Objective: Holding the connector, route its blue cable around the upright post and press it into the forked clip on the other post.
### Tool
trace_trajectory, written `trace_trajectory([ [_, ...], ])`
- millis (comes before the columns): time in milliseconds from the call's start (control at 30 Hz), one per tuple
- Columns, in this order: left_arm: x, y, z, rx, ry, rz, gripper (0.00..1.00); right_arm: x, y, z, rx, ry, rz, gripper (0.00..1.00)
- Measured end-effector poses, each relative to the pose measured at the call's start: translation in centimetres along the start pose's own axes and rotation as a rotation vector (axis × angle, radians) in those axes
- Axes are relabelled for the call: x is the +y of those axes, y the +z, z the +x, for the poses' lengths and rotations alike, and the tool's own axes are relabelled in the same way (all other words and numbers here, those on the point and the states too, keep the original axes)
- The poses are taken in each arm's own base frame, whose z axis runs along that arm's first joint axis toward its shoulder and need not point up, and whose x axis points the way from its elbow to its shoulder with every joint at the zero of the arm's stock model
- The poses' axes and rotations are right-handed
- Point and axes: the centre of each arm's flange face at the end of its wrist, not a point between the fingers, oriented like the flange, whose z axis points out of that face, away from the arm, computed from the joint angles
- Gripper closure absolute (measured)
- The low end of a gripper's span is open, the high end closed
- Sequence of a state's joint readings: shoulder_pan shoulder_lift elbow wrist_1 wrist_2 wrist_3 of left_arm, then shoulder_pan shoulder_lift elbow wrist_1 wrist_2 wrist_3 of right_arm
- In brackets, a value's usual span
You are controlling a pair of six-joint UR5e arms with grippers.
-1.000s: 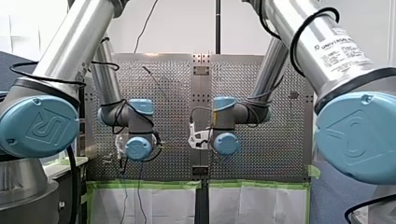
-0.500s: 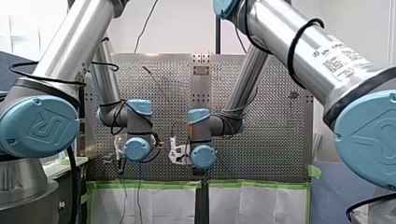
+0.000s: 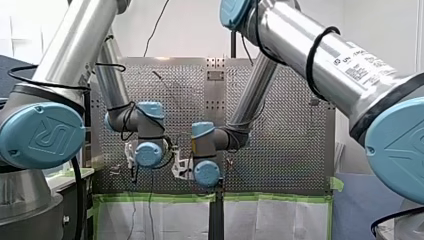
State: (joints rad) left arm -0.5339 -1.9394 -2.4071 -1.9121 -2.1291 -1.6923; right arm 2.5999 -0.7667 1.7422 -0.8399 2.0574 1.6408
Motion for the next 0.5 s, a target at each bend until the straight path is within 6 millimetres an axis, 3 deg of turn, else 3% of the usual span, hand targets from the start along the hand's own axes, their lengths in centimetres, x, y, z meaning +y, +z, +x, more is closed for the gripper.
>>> trace_trajectory([
  [333,1.0,0.7,-3.3,-0.033,-0.023,-0.078,1.0,1.1,-0.2,5.6,0.002,0.06,-0.024,1.0],
  [500,2.0,1.6,-3.8,-0.038,-0.024,-0.101,1.0,2.1,0.0,7.9,0.019,0.071,-0.034,1.0],
])
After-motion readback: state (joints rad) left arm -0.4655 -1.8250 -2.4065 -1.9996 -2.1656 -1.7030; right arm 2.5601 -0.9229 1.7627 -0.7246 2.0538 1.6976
